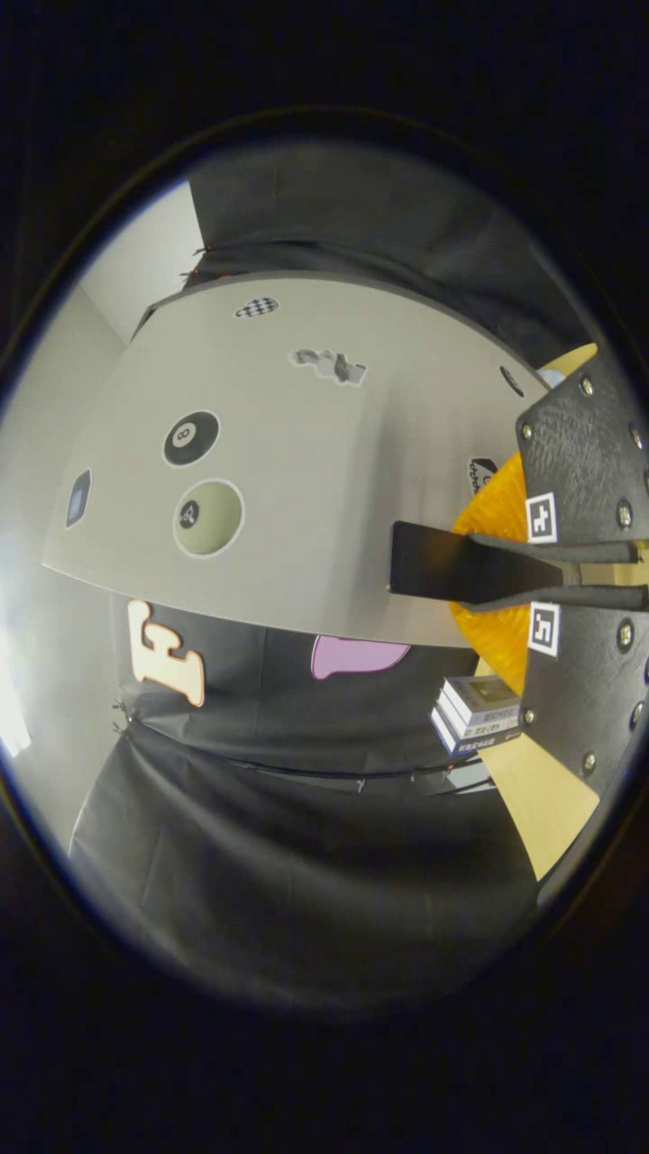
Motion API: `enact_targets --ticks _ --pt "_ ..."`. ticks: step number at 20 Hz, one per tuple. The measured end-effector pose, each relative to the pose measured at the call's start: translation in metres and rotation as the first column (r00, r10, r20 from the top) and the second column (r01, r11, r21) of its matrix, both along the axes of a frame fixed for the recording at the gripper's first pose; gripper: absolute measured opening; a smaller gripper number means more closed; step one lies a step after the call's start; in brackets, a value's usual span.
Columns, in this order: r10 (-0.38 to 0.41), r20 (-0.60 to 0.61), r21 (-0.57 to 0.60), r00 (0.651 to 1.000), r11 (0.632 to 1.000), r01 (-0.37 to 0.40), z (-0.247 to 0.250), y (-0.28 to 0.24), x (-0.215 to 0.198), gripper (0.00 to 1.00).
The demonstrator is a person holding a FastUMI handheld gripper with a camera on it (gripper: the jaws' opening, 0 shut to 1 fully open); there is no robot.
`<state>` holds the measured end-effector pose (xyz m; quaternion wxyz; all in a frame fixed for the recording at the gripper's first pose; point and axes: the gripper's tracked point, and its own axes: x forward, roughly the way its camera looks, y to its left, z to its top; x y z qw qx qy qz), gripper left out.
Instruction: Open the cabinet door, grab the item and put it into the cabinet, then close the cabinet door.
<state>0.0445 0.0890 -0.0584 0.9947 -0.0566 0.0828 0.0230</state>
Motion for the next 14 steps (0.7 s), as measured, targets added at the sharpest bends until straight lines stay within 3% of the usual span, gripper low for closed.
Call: enact_targets --ticks 14 --pt "-0.133 0.029 -0.027 0.991 0.991 0.134 0.000 -0.026 -0.026 0.10"
